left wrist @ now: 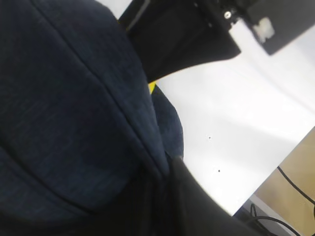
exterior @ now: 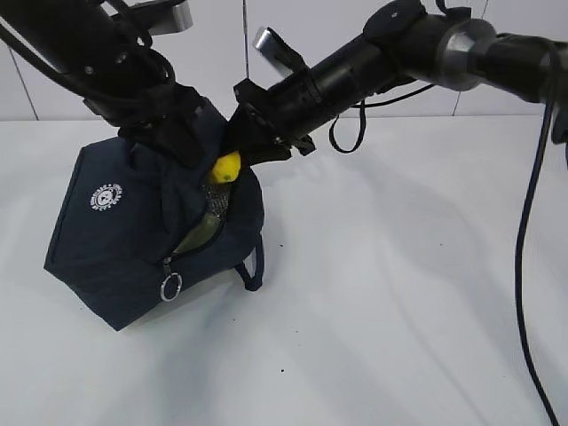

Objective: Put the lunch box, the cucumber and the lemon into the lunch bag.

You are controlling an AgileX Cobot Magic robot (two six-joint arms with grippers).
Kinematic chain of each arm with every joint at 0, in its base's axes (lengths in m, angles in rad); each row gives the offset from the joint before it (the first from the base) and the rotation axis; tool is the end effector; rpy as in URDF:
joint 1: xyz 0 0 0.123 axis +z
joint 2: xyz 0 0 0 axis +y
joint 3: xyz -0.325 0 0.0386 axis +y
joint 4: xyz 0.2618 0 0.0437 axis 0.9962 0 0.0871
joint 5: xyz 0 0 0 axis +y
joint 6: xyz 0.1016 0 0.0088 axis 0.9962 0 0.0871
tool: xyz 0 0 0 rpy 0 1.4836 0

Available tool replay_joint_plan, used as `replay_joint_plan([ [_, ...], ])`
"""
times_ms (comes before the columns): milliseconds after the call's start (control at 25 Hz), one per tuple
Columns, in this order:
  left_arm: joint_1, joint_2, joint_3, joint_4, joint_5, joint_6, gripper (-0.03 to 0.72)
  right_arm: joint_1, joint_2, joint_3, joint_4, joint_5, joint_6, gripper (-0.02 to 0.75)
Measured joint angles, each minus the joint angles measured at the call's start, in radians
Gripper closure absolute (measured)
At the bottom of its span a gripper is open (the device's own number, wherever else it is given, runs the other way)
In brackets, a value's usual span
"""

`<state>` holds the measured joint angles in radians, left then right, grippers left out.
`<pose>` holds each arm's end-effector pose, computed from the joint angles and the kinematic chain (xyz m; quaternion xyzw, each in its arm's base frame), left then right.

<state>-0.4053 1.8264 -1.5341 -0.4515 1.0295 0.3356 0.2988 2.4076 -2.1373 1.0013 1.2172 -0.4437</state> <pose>0.3692 -0.1999 0.3064 0.2718 0.9253 -0.2140 0.1557 0.5080 0.2408 0.2271 -0.1985 0.8607 0.4562 0.1080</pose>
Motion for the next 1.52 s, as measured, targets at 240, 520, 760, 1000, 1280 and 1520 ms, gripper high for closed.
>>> replay_joint_plan([
  [240,0.000,0.000,0.000,-0.001,-0.002,0.000,0.674,0.022,0.067,0.000,0.195,0.000,-0.091,0.451],
  [520,0.000,-0.002,0.000,-0.001,-0.002,0.000,0.674,0.046,0.130,0.000,0.320,-0.006,-0.161,0.393],
  [760,0.000,-0.002,0.000,-0.001,-0.002,0.000,0.674,0.046,0.134,0.000,0.328,-0.016,-0.171,0.276],
  [1000,0.000,-0.002,0.000,-0.002,0.000,0.000,0.674,0.026,0.134,0.000,0.297,-0.016,-0.156,0.269],
  [1280,0.000,-0.002,0.000,-0.004,0.002,0.000,0.674,-0.021,0.072,-0.001,0.161,-0.014,-0.138,0.269],
  [1520,0.000,-0.002,0.000,-0.006,0.004,0.000,0.674,-0.060,0.023,-0.001,0.013,-0.010,-0.093,0.274],
])
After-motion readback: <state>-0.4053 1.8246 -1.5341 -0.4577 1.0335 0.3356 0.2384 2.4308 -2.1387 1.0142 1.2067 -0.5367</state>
